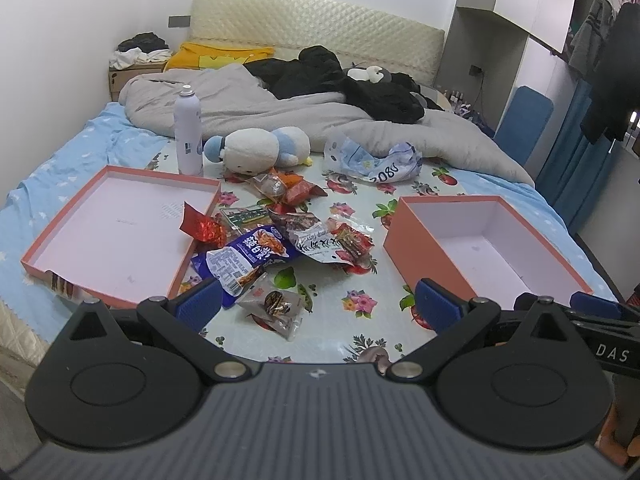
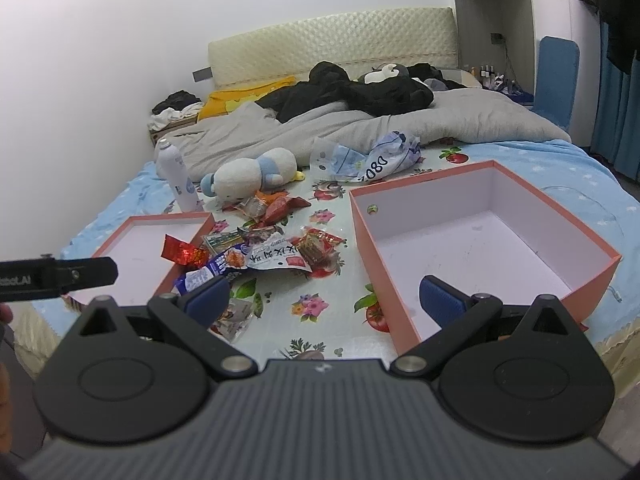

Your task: Organize snacks

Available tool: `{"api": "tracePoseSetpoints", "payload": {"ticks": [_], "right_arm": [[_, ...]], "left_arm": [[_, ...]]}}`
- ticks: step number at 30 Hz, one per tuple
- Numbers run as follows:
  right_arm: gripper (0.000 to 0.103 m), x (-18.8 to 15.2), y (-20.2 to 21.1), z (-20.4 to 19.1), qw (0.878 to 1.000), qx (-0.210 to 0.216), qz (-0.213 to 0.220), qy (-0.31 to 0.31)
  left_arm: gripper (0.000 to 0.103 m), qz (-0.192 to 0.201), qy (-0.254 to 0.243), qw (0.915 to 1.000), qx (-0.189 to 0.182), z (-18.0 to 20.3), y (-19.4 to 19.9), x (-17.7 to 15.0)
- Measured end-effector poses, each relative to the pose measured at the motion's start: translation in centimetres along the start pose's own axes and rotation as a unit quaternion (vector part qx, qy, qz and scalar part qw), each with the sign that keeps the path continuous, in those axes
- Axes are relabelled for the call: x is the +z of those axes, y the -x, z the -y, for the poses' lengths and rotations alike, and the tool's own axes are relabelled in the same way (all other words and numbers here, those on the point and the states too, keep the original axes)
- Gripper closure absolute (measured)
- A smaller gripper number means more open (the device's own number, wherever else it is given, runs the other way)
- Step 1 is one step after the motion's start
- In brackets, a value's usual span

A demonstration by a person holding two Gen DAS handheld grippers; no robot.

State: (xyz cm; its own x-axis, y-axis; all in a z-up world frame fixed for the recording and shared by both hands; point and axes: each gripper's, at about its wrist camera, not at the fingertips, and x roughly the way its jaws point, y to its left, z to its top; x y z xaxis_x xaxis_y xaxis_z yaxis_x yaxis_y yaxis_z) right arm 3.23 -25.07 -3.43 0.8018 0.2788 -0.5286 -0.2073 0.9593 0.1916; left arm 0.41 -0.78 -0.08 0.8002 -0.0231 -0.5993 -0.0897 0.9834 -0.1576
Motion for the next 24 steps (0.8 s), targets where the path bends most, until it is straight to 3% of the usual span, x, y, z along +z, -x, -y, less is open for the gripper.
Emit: {"api": "tracePoseSetpoints", "payload": {"ticks": [24], "right_arm": [[0.000, 0.17, -0.86, 0.34, 1.000, -0.001, -0.013, 0.000]], "left_arm": [[0.000, 0.010, -0.017, 0.9998, -0.008, 0.40, 0.05, 0.42]]}}
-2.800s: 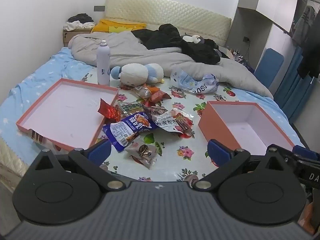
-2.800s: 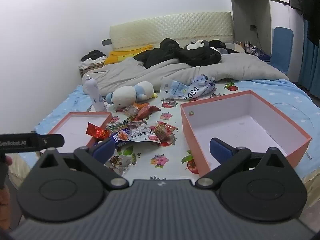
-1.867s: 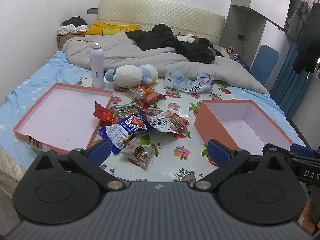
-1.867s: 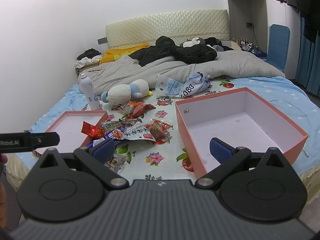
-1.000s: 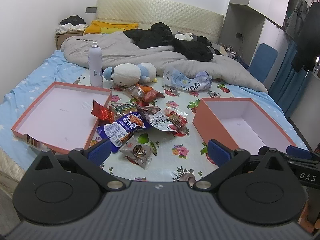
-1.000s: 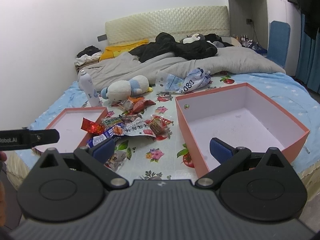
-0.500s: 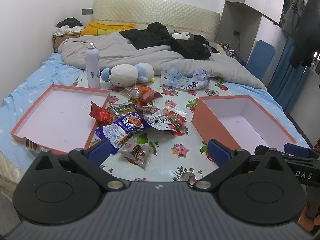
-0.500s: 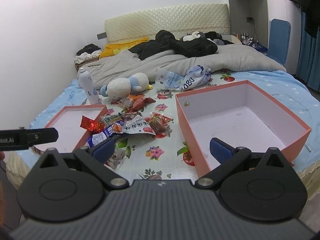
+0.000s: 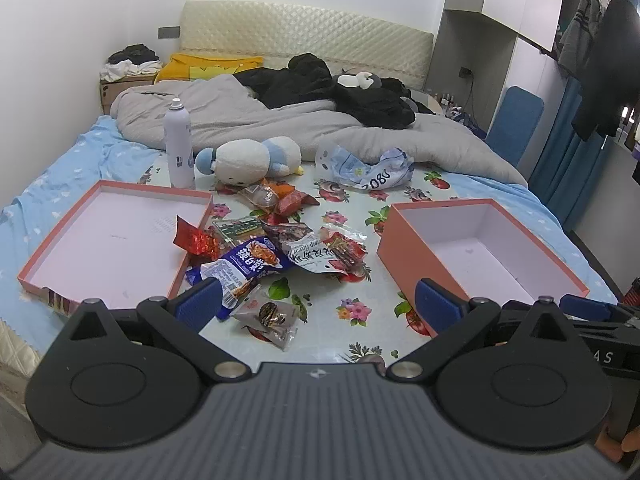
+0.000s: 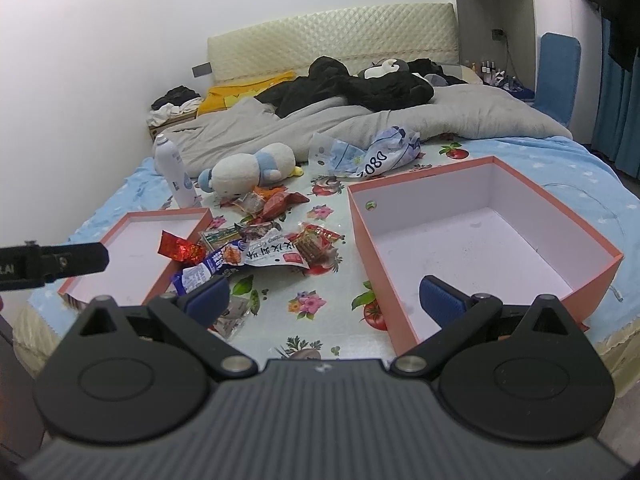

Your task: Organize snacks

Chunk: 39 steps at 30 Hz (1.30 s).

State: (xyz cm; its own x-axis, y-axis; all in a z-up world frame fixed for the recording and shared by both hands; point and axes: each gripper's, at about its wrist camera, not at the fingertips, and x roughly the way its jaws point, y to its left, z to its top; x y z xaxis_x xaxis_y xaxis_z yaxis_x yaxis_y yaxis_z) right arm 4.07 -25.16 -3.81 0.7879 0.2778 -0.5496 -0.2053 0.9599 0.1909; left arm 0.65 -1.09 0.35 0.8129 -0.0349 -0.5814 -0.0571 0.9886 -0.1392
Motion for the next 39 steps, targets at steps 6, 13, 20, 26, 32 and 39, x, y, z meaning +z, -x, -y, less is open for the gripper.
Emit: {"api": "tracePoseSetpoints", "payload": {"ticks": [6, 13, 20, 26, 32, 39], "right_arm": [[0.000, 0.0, -0.7, -0.1, 1.000, 0.003, -0.008, -0.001], [0.000, -0.6, -1.7, -0.2, 1.000, 0.006, -0.015, 0.012], [0.000, -1.0, -3.3, -0.4, 1.000, 0.020, -0.022, 0.010], [0.000, -1.0, -4.3, -1.1, 0.999, 0.029, -0.010, 0.028], [0.005, -0.1, -6.1, -1.0, 0.999, 0.048, -0.005, 0.023], [0.015, 0.3, -8.1, -1.2, 0.998, 0.053, -0.005, 0.028]], "left_arm": [[0.000, -0.009, 0.002, 0.9999, 0.011, -0.4, -0.5, -0.4], [0.000, -0.023, 0.012, 0.9996, 0.012, -1.0, -2.0, -1.2], [0.000, -0.031, 0.016, 0.9992, 0.021, -1.9, -3.4, -2.1], [0.000, -0.040, 0.023, 0.9987, 0.022, -2.8, -5.3, -2.3], [0.000, -0.041, 0.029, 0.9986, 0.019, -3.3, -6.9, -1.7], [0.000, -0.060, 0.033, 0.9976, 0.014, -4.3, -9.6, -1.5]]}}
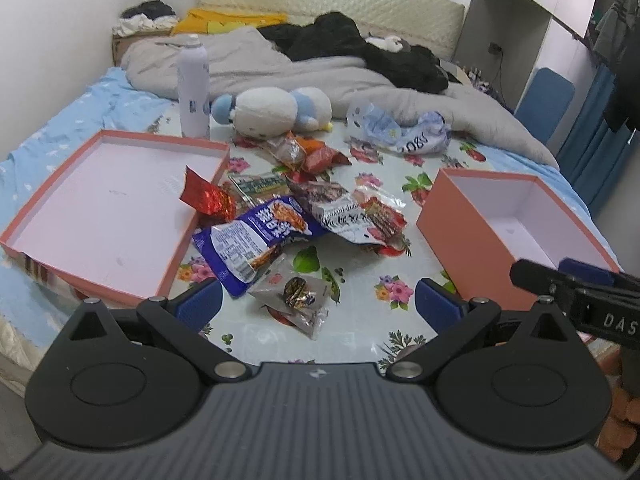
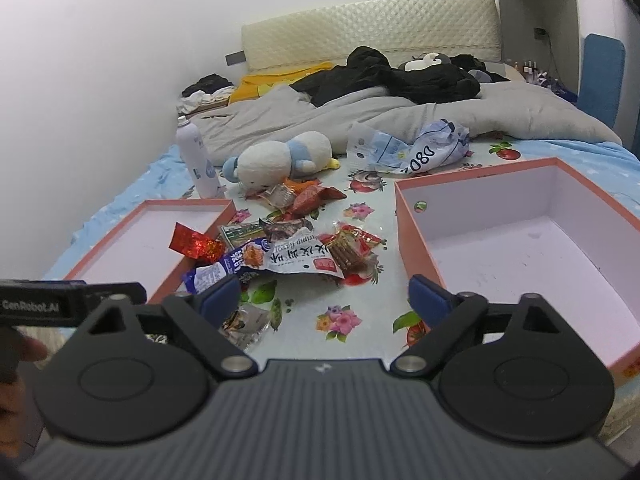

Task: Organize snacks
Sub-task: 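Grasp the small clear snack packet with the left gripper while the right grasps the white shrimp bag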

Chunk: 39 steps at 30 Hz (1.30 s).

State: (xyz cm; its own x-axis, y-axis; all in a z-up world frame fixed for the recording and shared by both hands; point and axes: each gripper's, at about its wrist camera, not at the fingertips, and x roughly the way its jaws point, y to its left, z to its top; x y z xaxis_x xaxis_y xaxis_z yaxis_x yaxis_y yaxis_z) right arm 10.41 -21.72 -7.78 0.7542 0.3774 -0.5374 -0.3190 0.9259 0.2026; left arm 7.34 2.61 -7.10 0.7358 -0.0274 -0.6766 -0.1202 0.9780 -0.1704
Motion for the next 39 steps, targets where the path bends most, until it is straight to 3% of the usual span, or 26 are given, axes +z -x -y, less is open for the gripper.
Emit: {"api": "tracePoseSetpoints", "payload": {"ticks": [4, 10, 16, 21, 24, 29, 32, 39], "right_arm": [[0.016, 0.0, -1.2, 0.3, 1.000, 0.001, -0.005, -0.001], [0.031, 0.1, -3.2, -0.1, 0.999, 0.023, -0.029, 0.007], [0.038, 0.6, -5.8, -1.1, 0.999, 0.035, -0.026, 0.034], [0.038, 0.6, -9.9, -1.6, 0.997, 0.039, -0.026, 0.054], [0.038, 0.5, -12.8, -1.7, 0.997, 0.041, -0.037, 0.060], [0.037, 1.2, -17.0, -2.5, 0.994, 0.074, -0.055, 0.059], [0.028, 1.9, -19.3, -3.5, 0.992, 0.080, -0.054, 0.086], [0.024, 3.6, -25.6, -3.8, 0.992, 0.074, -0.076, 0.074]], "left_arm": [[0.000, -0.017, 0.008, 0.9998, -0.002, -0.7, -1.8, -0.2], [0.001, -0.031, 0.009, 0.9994, -0.008, -1.5, -4.5, -0.7], [0.005, -0.034, 0.006, 0.9991, -0.024, -2.0, -7.4, -0.8], [0.010, -0.047, -0.003, 0.9986, -0.026, -2.6, -10.6, -0.8], [0.012, -0.057, -0.013, 0.9983, -0.008, -3.3, -12.7, -0.9], [0.014, -0.074, -0.001, 0.9972, -0.002, -5.3, -15.7, -0.8], [0.026, -0.085, 0.005, 0.9963, -0.012, -5.9, -16.9, -0.9], [0.028, -0.099, -0.011, 0.9947, -0.028, -5.6, -19.1, -1.0]]}}
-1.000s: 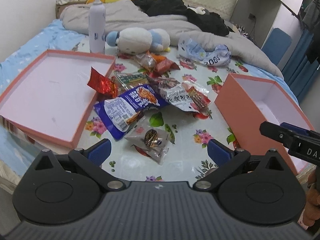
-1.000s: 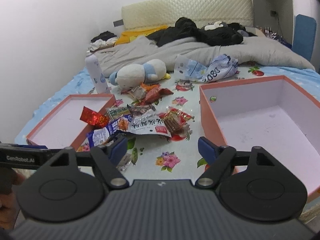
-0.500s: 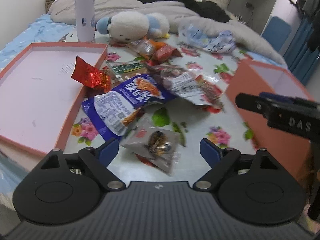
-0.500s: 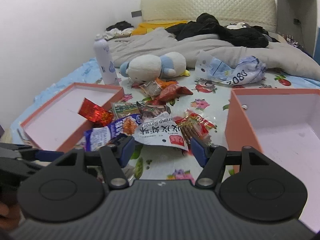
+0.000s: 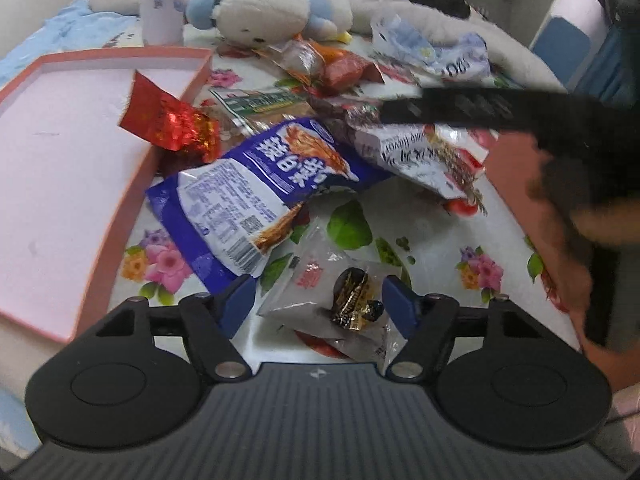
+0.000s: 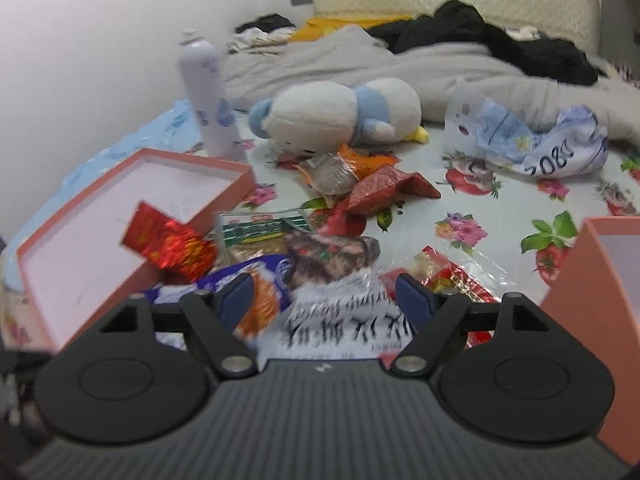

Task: Organize snacks
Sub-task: 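Grasp the small clear snack packet with the left gripper while the right grasps the white shrimp bag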

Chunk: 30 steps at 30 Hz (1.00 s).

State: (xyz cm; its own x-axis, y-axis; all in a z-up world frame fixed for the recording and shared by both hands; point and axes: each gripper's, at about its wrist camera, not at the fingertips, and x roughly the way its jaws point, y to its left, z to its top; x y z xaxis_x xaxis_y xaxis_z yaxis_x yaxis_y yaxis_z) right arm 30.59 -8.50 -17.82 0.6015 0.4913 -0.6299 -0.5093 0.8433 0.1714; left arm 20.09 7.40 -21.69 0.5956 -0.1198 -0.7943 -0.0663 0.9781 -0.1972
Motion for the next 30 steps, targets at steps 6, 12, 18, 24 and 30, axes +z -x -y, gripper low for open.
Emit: {"api": "tracePoseSetpoints", "payload": {"ticks": [6, 12, 18, 24, 30], "right_arm": [[0.025, -0.4, -4.3, 0.4, 0.998, 0.011, -0.055, 0.008], [0.039, -1.4, -4.5, -0.5, 0.997, 0.000, -0.066, 0.029], [0.048, -1.3, -1.9, -0.8, 0.999, -0.013, -0.040, 0.020], [0.048, -1.8, 2.4, -0.5, 0.999, -0.028, -0.014, -0.001], [0.048, -2.7, 6.9, -0.3, 0.999, -0.047, 0.000, -0.010]], "left_arm": [[0.030, -0.012, -0.020, 0.9997, -0.001, 0.7, -1.5, -0.4], [0.037, -0.005, -0.023, 0.9997, -0.003, 0.9, -1.5, -0.4], [0.048, 0.007, -0.020, 0.9998, -0.003, 1.3, -0.6, -0.4], [0.054, 0.013, -0.002, 0.9999, -0.006, 1.7, 0.8, -0.3], [0.055, 0.030, 0.011, 0.9994, -0.010, 2.6, 3.0, 0.0]]}}
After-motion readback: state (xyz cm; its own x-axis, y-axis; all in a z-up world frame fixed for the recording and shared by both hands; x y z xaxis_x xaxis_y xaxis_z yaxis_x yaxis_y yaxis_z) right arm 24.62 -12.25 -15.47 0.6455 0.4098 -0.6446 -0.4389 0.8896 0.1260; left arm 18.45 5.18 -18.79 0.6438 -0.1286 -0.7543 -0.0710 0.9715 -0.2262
